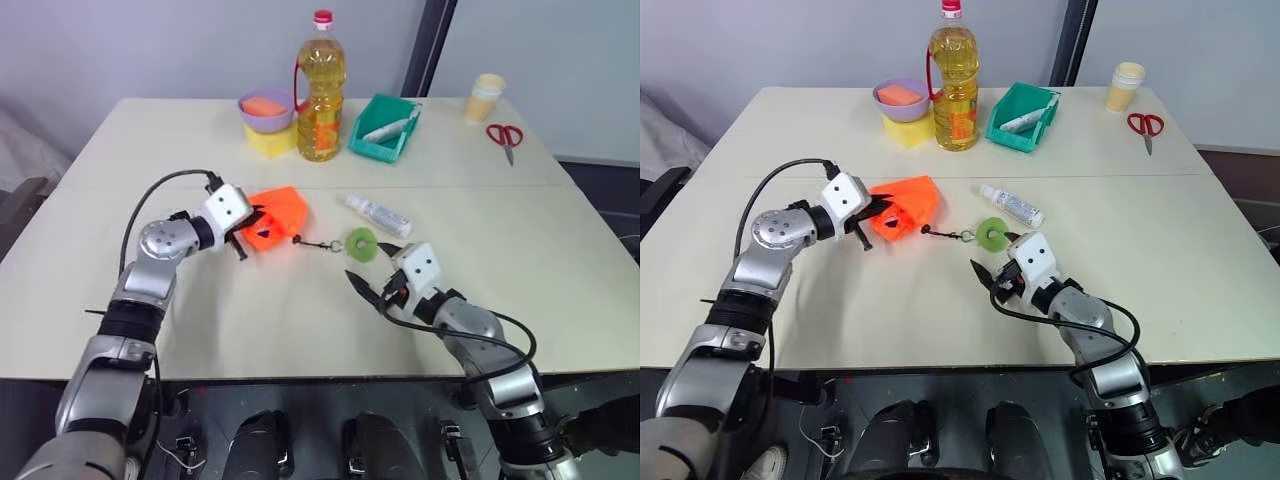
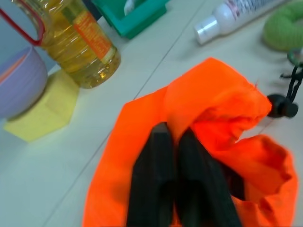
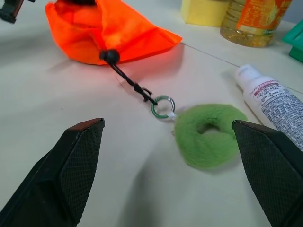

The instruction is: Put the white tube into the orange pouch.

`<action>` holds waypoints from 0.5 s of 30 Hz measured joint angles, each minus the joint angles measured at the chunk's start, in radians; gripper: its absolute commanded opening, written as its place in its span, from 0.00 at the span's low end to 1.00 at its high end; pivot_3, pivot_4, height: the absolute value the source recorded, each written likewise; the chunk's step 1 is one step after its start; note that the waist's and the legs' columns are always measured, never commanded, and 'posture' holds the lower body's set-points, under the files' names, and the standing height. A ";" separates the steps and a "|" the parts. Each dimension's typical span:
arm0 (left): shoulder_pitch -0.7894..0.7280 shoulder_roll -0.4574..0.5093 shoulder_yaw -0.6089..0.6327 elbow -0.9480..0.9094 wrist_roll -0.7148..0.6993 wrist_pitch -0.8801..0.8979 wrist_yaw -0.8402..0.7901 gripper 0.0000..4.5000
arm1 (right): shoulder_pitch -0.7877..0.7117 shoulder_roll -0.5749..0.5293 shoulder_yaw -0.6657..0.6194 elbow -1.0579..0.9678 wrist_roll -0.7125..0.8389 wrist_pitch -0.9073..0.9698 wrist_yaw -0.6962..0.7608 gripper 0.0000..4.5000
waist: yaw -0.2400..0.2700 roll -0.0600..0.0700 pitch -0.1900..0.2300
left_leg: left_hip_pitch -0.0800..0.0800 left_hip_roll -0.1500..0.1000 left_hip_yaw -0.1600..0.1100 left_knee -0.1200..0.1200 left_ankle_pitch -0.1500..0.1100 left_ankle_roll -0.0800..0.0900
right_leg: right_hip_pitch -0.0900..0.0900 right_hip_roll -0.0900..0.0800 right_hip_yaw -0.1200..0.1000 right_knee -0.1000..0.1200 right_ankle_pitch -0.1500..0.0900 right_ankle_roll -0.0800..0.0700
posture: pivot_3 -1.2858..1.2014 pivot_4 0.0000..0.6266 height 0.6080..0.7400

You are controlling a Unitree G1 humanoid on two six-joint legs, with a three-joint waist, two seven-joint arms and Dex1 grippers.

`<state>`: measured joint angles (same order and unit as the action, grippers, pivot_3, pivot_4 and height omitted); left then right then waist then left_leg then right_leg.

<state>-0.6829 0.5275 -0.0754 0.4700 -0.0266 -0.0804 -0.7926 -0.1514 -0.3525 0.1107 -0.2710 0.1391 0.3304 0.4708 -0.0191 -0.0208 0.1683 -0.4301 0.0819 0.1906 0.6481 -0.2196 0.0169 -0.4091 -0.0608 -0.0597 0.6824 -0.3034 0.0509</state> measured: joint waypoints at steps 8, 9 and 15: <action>0.007 -0.037 0.086 -0.034 -0.160 0.222 -0.041 0.00 | -0.132 -0.018 -0.061 0.156 -0.057 0.013 -0.082 1.00 | 0.000 0.000 0.000 | 0.000 0.000 0.000 0.000 0.003 -0.005 | 0.000 0.000 0.000 0.000 0.000 0.001 | 0.52 0.24 0.90; 0.011 -0.039 0.098 -0.042 -0.174 0.247 -0.038 0.00 | -0.149 -0.021 -0.065 0.184 -0.059 0.010 -0.086 1.00 | -0.001 0.000 0.000 | 0.000 0.000 0.000 0.000 0.003 -0.005 | 0.000 0.000 0.000 0.000 0.000 0.001 | 0.52 0.24 0.90; 0.033 -0.042 0.112 -0.096 -0.232 0.339 -0.040 0.00 | -0.275 -0.052 -0.086 0.383 -0.080 -0.021 -0.080 1.00 | -0.002 0.000 0.000 | 0.000 0.000 0.001 0.000 0.003 -0.005 | 0.000 0.001 0.000 0.001 0.000 0.001 | 0.52 0.24 0.90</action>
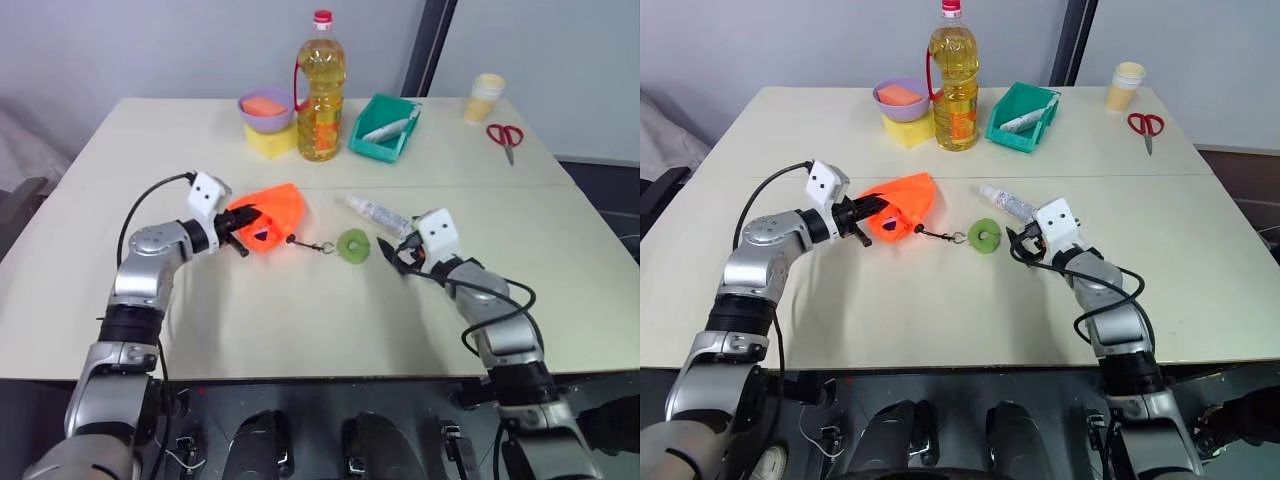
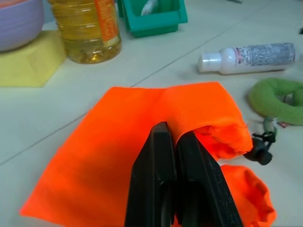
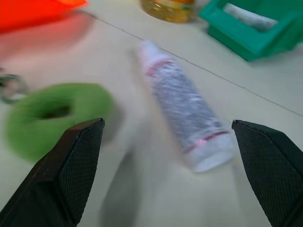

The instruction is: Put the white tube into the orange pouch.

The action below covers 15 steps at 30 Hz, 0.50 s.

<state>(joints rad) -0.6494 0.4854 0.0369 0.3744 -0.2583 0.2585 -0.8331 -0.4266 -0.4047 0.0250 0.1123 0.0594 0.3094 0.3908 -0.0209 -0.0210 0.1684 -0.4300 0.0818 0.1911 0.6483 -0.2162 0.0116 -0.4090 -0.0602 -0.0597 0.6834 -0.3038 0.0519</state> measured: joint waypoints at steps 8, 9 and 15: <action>0.018 0.005 0.007 -0.043 -0.021 0.043 -0.023 0.00 | -0.159 -0.003 -0.004 0.293 0.003 -0.104 0.051 1.00 | -0.001 0.000 0.000 | 0.000 0.000 0.000 0.000 0.000 0.000 | 0.000 0.000 0.000 0.000 0.000 0.000 | 0.52 0.24 0.90; 0.018 0.005 0.007 -0.045 -0.022 0.044 -0.028 0.00 | -0.179 -0.003 -0.007 0.332 0.004 -0.115 0.057 1.00 | -0.001 0.000 0.000 | 0.000 0.000 0.000 0.000 0.000 0.000 | 0.000 0.000 0.000 0.000 0.000 0.000 | 0.52 0.24 0.90; 0.019 0.006 0.008 -0.045 -0.022 0.050 -0.032 0.00 | -0.220 0.000 -0.027 0.470 0.025 -0.161 0.106 0.71 | 0.000 0.000 0.000 | 0.000 0.000 0.001 0.000 0.000 0.000 | 0.000 0.000 0.000 0.001 0.000 0.000 | 0.52 0.24 0.90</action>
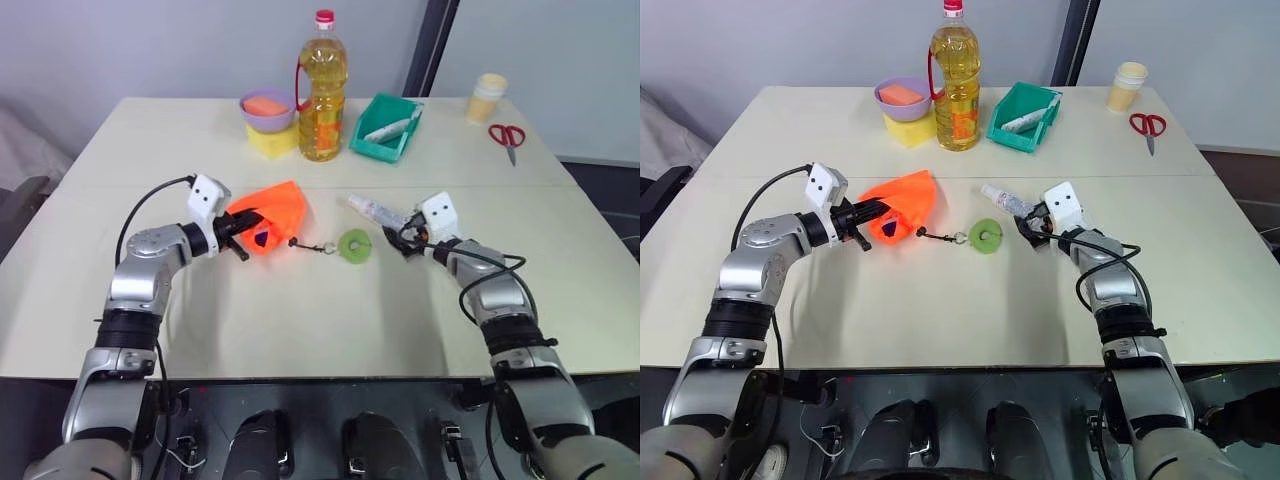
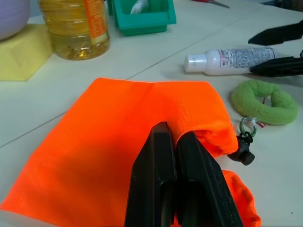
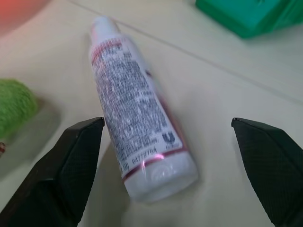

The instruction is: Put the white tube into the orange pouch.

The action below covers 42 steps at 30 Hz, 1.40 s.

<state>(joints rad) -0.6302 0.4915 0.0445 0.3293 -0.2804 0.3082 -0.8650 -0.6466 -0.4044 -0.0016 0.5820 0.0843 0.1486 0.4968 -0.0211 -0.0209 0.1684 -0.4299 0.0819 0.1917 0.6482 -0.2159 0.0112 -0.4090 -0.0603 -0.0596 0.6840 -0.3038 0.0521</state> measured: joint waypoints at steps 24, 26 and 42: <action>-0.029 -0.022 -0.016 0.053 0.012 -0.018 -0.006 0.00 | 0.365 -0.049 0.005 -0.773 0.095 0.141 0.111 0.47 | 0.001 0.000 0.000 | 0.000 0.000 -0.001 0.000 0.000 0.000 | 0.000 0.000 0.000 0.000 0.000 0.000 | 0.52 0.24 0.90; -0.039 -0.023 -0.021 0.065 0.015 -0.023 -0.008 0.00 | 0.384 -0.048 0.022 -0.819 0.095 0.168 0.109 0.47 | 0.001 0.000 0.000 | 0.000 0.000 -0.001 0.000 0.000 0.000 | 0.000 -0.001 0.000 0.000 0.000 0.000 | 0.52 0.24 0.90; -0.047 -0.024 -0.023 0.089 0.019 -0.039 -0.016 0.00 | 0.501 -0.048 0.023 -0.830 0.086 0.205 0.055 0.31 | 0.003 0.000 0.000 | 0.000 0.000 -0.001 0.000 0.000 0.000 | 0.000 -0.001 0.000 0.000 0.000 0.000 | 0.52 0.24 0.90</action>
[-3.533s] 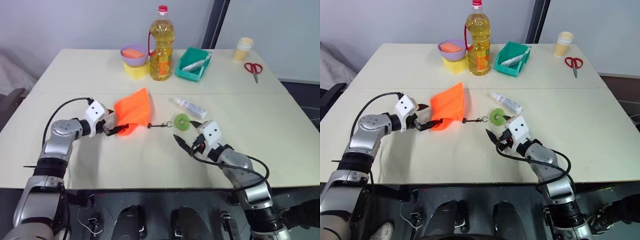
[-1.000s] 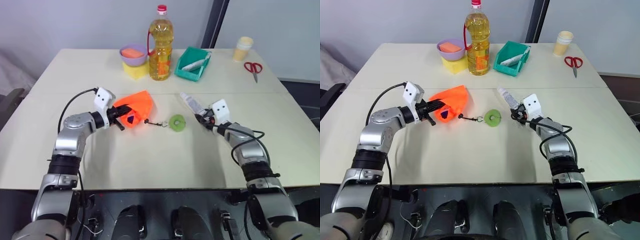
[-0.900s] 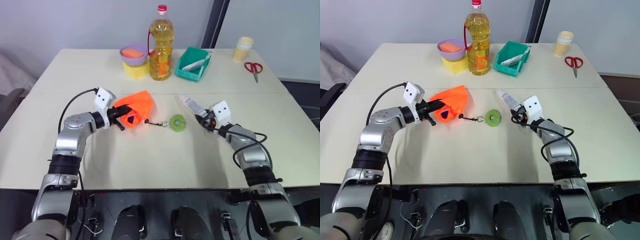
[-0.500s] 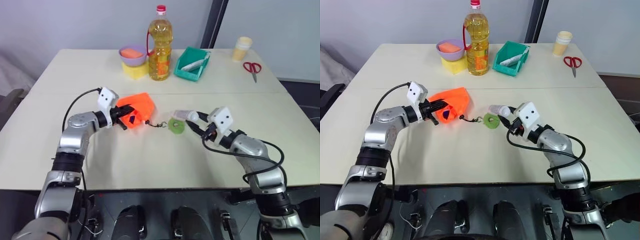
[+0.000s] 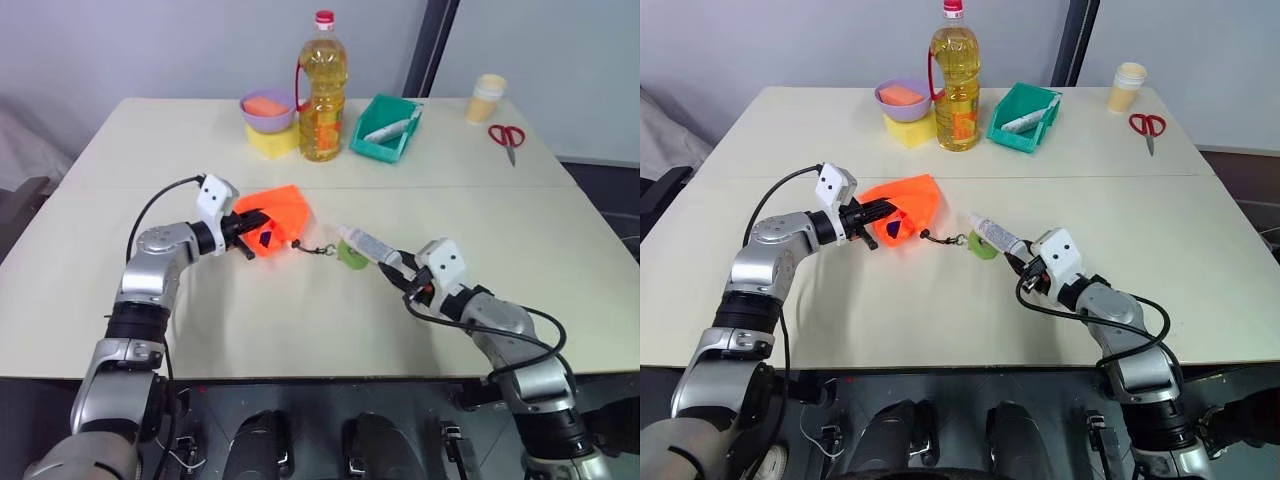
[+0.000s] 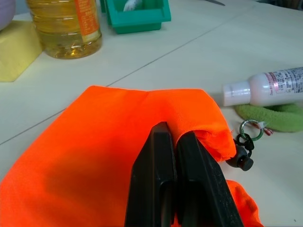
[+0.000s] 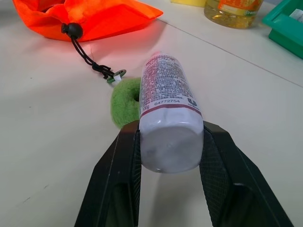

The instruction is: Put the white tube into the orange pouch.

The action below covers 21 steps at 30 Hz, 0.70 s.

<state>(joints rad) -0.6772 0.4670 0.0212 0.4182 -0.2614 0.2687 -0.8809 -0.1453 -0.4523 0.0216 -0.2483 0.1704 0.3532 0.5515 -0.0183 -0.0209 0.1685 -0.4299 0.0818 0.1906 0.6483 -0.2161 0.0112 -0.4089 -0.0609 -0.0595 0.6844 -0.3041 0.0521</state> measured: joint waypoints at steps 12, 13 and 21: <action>0.000 -0.009 -0.001 0.000 0.002 -0.001 0.006 0.00 | 0.085 0.046 -0.086 -0.159 0.230 0.048 0.038 0.31 | 0.000 0.000 0.000 | 0.000 0.000 -0.001 0.000 0.000 0.000 | 0.000 0.000 0.000 0.000 0.000 0.000 | 0.52 0.24 0.90; 0.000 -0.010 -0.001 0.000 0.002 -0.001 0.006 0.00 | 0.089 0.046 -0.093 -0.189 0.257 0.056 0.043 0.31 | 0.000 0.000 0.000 | 0.000 0.000 -0.001 0.000 0.000 0.000 | 0.000 0.000 0.000 0.000 0.000 0.000 | 0.52 0.24 0.90; -0.003 -0.019 -0.005 0.001 0.005 0.001 -0.015 0.00 | 0.104 0.073 0.024 -0.267 0.286 0.118 0.020 0.31 | 0.000 0.000 0.000 | 0.000 0.000 -0.001 0.000 -0.003 0.006 | 0.000 0.000 0.000 0.000 0.000 0.000 | 0.52 0.24 0.90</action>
<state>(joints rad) -0.6801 0.4484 0.0162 0.4195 -0.2567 0.2699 -0.8958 -0.0415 -0.3794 0.0452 -0.5151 0.4563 0.4715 0.5710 -0.0184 -0.0211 0.1686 -0.4299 0.0817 0.1893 0.6483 -0.2195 0.0169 -0.4090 -0.0608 -0.0596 0.6843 -0.3041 0.0519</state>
